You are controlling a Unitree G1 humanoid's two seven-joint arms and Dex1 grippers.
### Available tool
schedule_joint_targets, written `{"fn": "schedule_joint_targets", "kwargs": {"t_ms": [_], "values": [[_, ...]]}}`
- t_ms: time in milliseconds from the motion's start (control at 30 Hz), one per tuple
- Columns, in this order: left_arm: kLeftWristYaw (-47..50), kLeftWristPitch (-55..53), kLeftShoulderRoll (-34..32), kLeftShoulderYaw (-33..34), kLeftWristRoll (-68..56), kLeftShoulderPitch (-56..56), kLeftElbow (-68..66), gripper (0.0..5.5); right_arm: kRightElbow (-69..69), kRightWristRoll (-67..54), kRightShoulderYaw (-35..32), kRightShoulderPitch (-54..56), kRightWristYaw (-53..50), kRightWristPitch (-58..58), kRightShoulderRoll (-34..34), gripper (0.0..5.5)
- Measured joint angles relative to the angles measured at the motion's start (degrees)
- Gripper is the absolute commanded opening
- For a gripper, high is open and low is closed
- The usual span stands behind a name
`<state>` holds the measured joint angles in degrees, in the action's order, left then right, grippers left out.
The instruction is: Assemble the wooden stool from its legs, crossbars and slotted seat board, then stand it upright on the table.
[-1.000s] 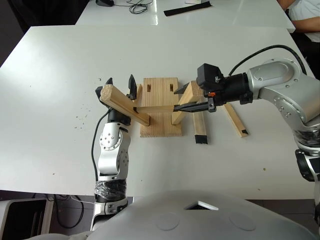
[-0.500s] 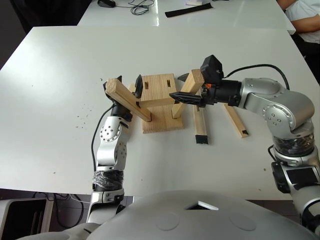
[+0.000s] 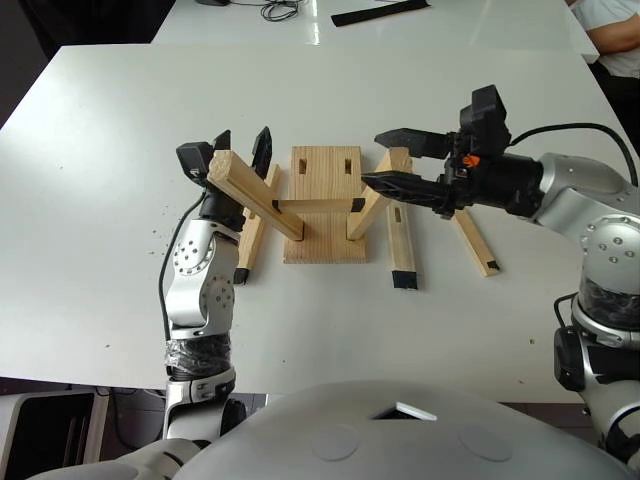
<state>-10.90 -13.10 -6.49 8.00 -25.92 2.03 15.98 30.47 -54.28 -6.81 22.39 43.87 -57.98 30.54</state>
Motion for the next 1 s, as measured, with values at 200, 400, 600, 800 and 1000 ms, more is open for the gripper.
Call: {"fn": "schedule_joint_targets", "kwargs": {"t_ms": [200,400,600,800,1000], "values": [[5.5,-4.7,-1.3,7.7,-2.3,-2.4,6.8,3.84,-3.8,-6.1,-12.2,-2.0,-7.4,3.7,-1.6,3.69],[13.9,-9.7,-0.2,10.2,0.9,-12.7,17.0,3.84,-1.2,6.1,-11.4,-12.9,-29.1,5.6,-5.2,3.69],[18.3,-12.8,3.6,3.2,5.5,-26.7,32.1,3.84,15.6,16.5,-3.3,-23.9,-48.6,3.5,-14.0,3.69],[19.3,-13.2,2.0,5.1,11.4,-30.4,36.0,3.84,20.1,28.6,-6.7,-27.8,-60.2,4.5,-17.1,3.69],[16.6,-15.0,-0.4,5.5,11.5,-25.8,35.6,3.84,22.0,26.6,-0.8,-28.4,-56.5,3.1,-20.2,3.69]]}}
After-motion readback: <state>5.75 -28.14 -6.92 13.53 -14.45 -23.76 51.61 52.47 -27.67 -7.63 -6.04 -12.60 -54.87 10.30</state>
